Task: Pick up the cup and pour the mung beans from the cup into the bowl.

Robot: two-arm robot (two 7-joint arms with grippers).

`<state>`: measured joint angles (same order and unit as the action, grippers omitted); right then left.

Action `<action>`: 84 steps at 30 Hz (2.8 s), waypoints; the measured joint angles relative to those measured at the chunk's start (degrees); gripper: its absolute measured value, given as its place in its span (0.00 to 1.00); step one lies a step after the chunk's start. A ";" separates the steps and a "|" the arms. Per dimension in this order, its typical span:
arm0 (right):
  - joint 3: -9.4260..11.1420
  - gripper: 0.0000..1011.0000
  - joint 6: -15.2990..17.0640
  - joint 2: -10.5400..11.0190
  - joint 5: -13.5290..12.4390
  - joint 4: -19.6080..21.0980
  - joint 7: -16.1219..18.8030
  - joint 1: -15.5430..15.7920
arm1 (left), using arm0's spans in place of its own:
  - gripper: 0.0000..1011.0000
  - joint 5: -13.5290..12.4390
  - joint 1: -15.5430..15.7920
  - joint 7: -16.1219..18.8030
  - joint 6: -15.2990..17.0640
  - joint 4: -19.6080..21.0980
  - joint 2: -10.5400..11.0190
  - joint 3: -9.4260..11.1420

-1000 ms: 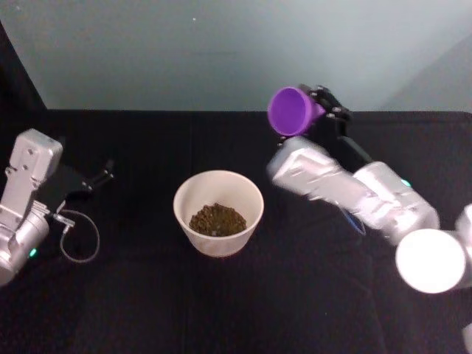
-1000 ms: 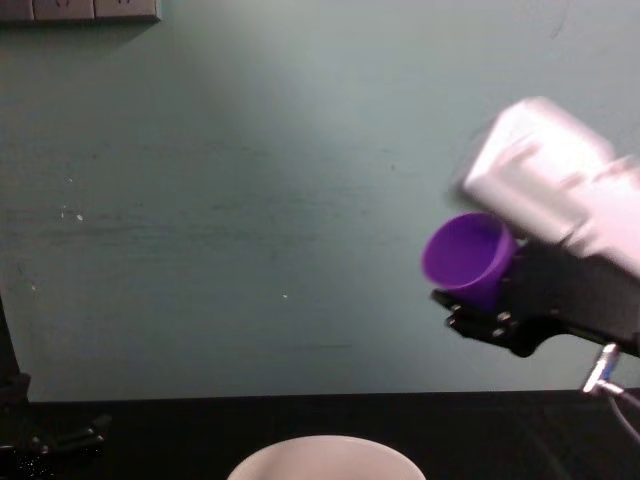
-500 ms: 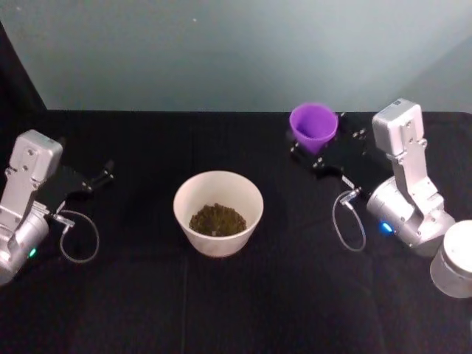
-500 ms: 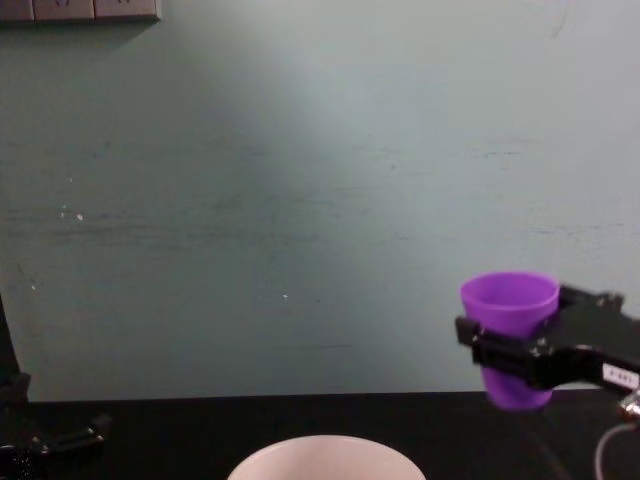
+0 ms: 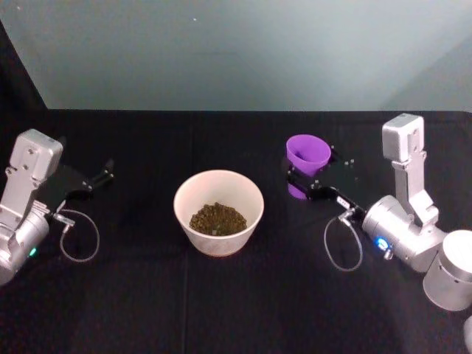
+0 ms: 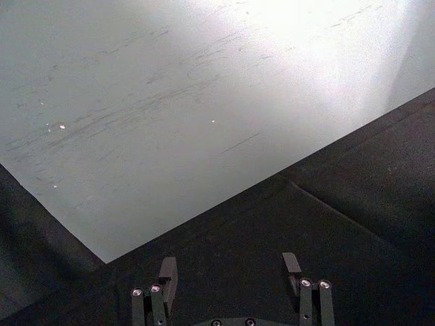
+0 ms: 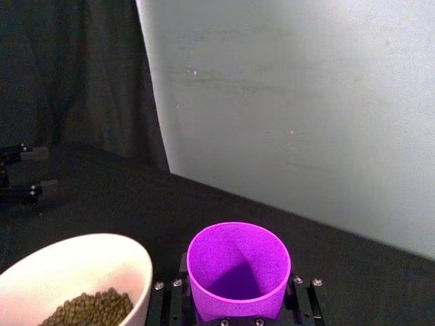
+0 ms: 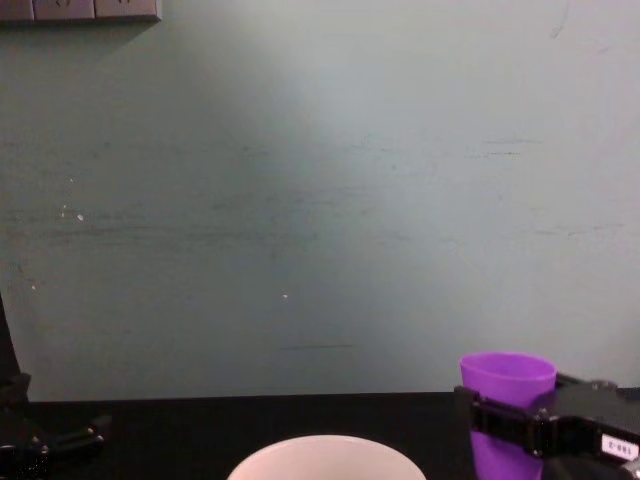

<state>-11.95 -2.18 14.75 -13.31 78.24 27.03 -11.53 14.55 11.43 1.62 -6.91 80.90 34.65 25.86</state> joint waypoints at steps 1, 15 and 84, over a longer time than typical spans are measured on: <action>0.00 0.72 0.00 0.00 0.00 0.00 0.00 0.00 | 0.99 0.00 0.00 0.00 0.00 0.00 0.00 0.00; -2.61 0.72 1.30 1.13 -1.52 -4.15 0.12 -1.50 | 0.99 -0.01 0.00 0.00 0.00 0.00 0.00 0.00; 4.32 0.99 8.36 7.24 -1.21 7.60 -14.93 6.85 | 0.99 -0.01 0.00 0.00 0.00 0.00 0.00 0.00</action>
<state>-7.63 6.18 21.99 -14.51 85.84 12.10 -4.67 14.55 11.43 1.62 -6.91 80.90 34.64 25.86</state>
